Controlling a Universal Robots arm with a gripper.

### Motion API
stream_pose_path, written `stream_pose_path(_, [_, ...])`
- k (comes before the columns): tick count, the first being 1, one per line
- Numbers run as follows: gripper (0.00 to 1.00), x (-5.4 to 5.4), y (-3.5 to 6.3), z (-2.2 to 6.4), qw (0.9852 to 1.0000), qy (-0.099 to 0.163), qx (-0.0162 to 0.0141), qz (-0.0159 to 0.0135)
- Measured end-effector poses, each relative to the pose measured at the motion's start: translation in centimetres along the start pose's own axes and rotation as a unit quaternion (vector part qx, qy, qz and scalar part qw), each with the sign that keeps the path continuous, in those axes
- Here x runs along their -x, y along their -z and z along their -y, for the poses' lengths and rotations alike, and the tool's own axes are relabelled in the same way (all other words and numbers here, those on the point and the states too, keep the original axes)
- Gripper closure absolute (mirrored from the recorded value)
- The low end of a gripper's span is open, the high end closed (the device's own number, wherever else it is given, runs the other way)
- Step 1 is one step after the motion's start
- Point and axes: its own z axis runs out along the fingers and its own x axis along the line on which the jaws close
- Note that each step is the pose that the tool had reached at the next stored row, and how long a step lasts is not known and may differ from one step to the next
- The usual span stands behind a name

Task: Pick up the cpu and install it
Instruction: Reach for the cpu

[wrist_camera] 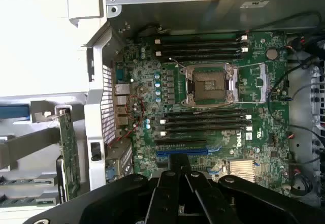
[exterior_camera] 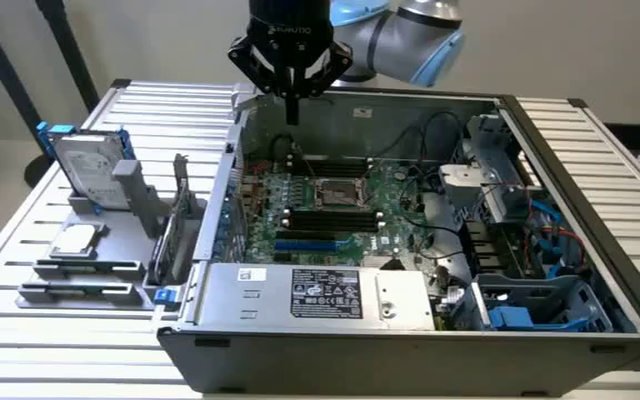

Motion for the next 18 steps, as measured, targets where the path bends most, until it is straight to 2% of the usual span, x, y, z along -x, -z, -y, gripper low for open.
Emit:
stream_pose_path(12, [0.89, 0.0, 0.0, 0.0, 1.0, 0.0, 0.0, -0.0003])
stream_pose_path(15, [0.89, -0.2, 0.01, 0.01, 1.0, 0.0, -0.0003, -0.0028])
stream_pose_path(18, [0.89, -1.5, 0.04, 0.11, 1.0, 0.0, -0.0004, -0.0056])
